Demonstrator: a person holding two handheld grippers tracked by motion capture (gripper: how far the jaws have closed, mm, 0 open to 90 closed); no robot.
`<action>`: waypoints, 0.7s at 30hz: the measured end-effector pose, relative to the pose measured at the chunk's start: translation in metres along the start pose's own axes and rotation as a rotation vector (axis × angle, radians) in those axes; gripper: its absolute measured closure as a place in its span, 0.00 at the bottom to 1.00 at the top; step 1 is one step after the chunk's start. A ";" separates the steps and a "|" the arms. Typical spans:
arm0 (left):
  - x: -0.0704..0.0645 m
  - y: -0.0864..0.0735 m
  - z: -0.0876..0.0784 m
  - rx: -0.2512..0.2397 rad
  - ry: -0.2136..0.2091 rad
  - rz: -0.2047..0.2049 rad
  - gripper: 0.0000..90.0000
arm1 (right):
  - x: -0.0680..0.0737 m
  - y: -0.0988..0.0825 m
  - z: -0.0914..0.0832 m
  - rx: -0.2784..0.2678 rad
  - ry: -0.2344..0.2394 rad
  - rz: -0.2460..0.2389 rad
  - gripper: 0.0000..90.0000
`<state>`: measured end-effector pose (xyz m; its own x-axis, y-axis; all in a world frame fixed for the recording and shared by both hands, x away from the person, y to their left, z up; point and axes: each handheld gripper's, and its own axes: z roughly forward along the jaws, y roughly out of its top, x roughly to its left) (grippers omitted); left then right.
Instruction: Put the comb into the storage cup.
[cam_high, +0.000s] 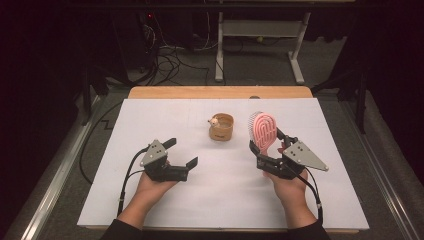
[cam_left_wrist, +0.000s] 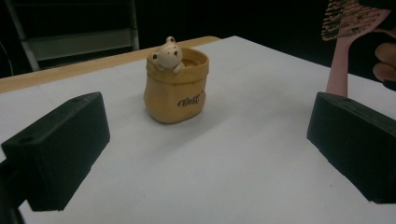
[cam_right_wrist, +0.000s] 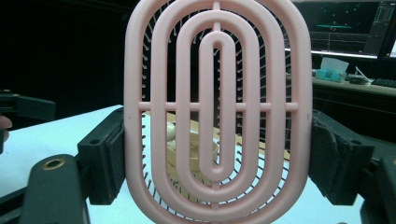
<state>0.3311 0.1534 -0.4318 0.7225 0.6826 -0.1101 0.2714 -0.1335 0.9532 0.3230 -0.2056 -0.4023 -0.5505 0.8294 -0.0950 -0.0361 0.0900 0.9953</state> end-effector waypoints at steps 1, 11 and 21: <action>0.000 0.002 0.002 -0.001 -0.012 -0.001 0.00 | -0.001 0.000 0.000 0.000 -0.001 0.002 0.22; 0.002 0.011 0.020 -0.030 -0.053 -0.015 0.00 | -0.004 0.001 0.000 -0.005 -0.010 0.016 0.22; -0.002 0.008 0.024 0.012 -0.063 -0.025 0.00 | 0.000 -0.001 0.003 0.004 0.000 0.007 0.22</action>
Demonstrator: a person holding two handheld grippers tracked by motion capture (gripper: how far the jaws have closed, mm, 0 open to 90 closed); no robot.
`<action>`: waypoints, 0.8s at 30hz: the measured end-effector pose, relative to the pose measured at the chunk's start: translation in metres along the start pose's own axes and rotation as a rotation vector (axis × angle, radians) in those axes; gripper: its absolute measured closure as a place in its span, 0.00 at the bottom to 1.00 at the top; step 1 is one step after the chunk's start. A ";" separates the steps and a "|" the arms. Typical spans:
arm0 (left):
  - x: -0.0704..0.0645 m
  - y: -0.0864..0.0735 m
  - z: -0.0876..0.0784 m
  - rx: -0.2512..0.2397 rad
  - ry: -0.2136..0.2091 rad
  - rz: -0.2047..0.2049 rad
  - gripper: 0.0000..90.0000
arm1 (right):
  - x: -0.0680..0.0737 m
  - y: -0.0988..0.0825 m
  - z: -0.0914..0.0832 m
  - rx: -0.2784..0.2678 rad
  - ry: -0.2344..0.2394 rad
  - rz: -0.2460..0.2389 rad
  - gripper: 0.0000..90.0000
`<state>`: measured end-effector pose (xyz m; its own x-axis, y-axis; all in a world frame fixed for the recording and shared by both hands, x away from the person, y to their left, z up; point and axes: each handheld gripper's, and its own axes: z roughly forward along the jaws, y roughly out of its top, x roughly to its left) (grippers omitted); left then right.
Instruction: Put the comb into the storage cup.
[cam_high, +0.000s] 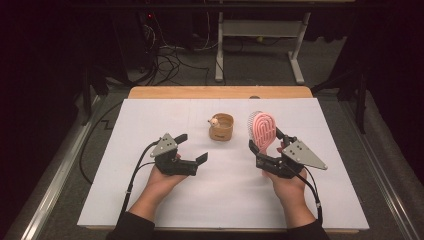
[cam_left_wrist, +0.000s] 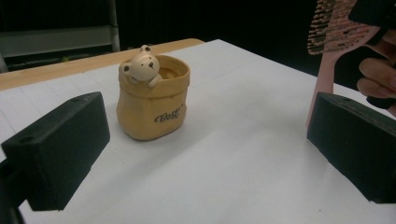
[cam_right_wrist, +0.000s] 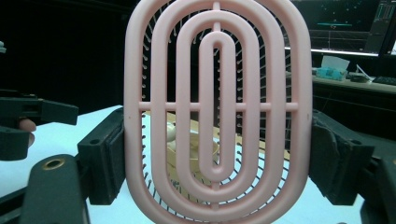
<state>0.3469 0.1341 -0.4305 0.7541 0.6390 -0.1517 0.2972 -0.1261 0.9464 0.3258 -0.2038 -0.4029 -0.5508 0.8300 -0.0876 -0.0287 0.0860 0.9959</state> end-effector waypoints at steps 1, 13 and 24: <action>-0.001 0.001 -0.001 -0.002 0.000 -0.001 0.00 | 0.000 0.000 0.001 -0.001 0.000 0.002 0.22; -0.014 0.008 -0.017 -0.032 -0.007 0.012 0.00 | 0.010 0.009 0.012 -0.013 0.009 -0.029 0.22; -0.022 0.012 -0.023 -0.037 -0.020 0.006 0.00 | 0.028 0.007 0.023 -0.016 0.049 -0.048 0.22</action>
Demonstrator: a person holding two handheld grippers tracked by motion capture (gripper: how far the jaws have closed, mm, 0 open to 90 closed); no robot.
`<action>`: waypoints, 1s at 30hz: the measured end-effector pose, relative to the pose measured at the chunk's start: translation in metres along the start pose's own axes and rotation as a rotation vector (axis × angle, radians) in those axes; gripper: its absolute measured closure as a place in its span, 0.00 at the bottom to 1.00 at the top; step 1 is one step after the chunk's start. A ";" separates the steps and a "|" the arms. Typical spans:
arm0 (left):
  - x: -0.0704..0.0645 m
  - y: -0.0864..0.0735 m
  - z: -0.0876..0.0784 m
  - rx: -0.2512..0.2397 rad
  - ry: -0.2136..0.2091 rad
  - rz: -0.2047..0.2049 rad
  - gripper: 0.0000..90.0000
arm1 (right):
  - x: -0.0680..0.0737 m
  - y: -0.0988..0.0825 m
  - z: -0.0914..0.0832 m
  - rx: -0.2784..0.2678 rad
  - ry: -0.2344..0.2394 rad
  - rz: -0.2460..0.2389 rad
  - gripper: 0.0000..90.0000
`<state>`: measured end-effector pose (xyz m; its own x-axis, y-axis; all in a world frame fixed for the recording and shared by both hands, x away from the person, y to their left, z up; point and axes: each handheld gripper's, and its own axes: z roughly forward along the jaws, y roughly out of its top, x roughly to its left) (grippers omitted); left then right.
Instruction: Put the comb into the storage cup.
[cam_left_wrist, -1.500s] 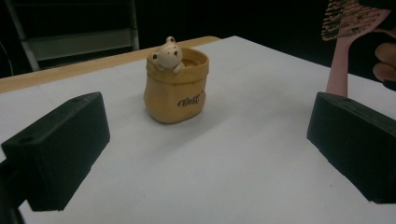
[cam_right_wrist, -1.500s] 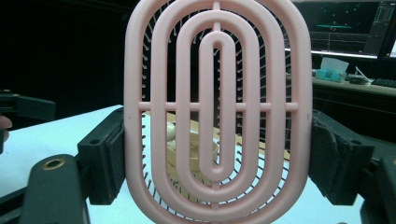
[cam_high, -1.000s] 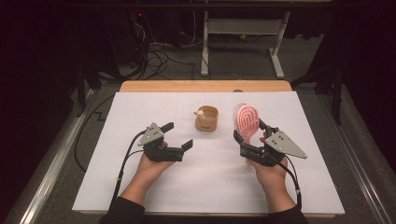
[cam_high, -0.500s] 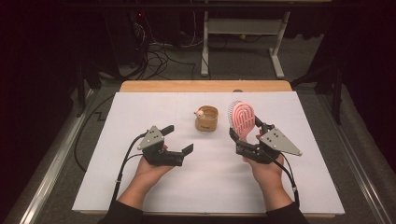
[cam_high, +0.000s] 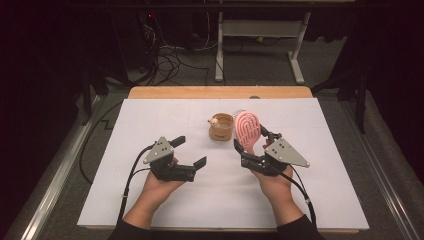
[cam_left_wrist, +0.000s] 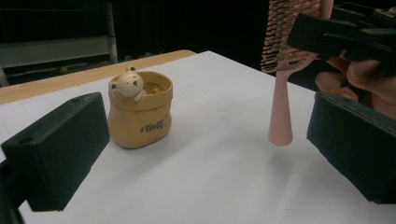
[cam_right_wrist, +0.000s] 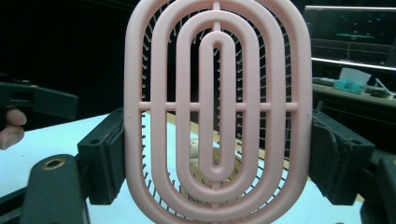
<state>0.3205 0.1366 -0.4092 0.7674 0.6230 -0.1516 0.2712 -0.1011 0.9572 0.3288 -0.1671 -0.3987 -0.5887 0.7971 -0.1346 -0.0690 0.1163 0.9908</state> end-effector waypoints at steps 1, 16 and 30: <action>-0.001 0.001 0.000 -0.006 -0.006 -0.004 0.00 | 0.003 -0.001 0.001 0.001 0.005 -0.004 0.22; -0.013 0.012 -0.008 -0.035 -0.018 0.008 0.00 | 0.031 -0.003 0.011 -0.020 0.066 -0.031 0.22; -0.030 0.025 -0.016 -0.052 -0.022 0.025 0.00 | 0.054 -0.003 0.009 -0.026 0.111 -0.085 0.22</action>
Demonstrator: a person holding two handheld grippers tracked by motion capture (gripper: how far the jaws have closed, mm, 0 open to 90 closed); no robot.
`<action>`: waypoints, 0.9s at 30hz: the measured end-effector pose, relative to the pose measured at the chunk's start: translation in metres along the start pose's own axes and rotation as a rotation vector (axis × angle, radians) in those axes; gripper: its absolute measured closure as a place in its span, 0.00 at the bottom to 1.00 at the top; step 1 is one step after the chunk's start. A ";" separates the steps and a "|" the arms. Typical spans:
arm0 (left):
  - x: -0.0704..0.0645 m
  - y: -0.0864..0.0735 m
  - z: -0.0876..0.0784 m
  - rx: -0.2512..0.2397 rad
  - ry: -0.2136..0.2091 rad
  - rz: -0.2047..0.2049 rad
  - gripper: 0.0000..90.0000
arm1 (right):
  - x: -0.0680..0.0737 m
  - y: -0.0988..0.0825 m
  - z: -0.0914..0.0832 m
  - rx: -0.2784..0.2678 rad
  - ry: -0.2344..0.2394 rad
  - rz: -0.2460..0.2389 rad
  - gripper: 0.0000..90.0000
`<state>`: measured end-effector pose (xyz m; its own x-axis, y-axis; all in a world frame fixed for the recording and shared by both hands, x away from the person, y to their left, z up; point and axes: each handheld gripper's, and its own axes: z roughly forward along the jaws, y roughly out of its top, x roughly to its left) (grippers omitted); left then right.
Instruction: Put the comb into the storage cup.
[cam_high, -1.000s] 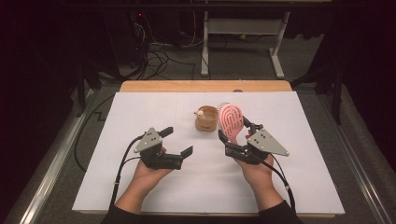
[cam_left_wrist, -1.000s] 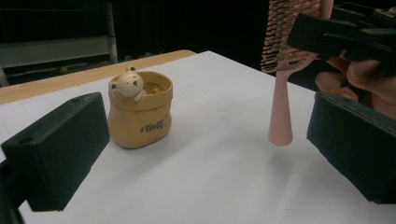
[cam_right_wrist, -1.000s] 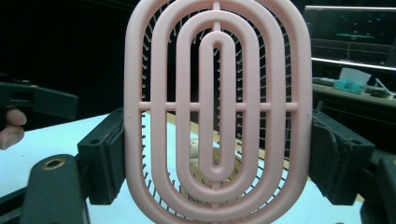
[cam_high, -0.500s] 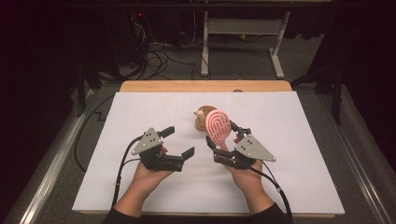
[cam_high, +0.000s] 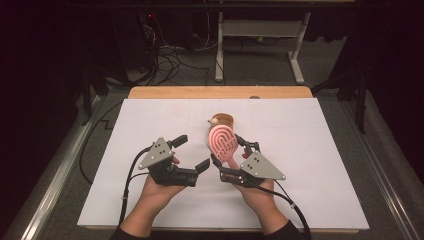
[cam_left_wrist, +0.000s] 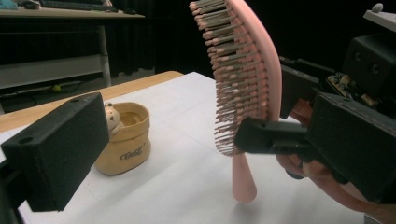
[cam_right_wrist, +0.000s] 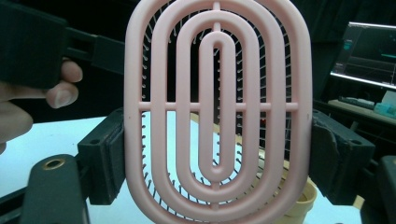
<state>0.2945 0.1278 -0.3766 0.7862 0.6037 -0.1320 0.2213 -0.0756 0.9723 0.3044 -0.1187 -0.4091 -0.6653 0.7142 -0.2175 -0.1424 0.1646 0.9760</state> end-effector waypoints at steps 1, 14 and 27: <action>-0.002 0.001 0.000 -0.002 0.001 0.001 0.00 | 0.001 0.000 0.000 0.000 0.005 -0.003 0.22; -0.013 0.003 0.006 0.027 0.000 -0.013 0.00 | 0.016 0.003 0.000 -0.024 0.048 0.004 0.22; -0.016 0.002 0.009 0.038 -0.003 -0.045 0.09 | 0.029 0.003 0.004 -0.027 0.079 -0.003 0.22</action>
<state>0.2876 0.1108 -0.3739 0.7767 0.6048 -0.1757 0.2778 -0.0787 0.9574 0.2877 -0.0943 -0.4122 -0.7206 0.6574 -0.2202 -0.1632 0.1478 0.9755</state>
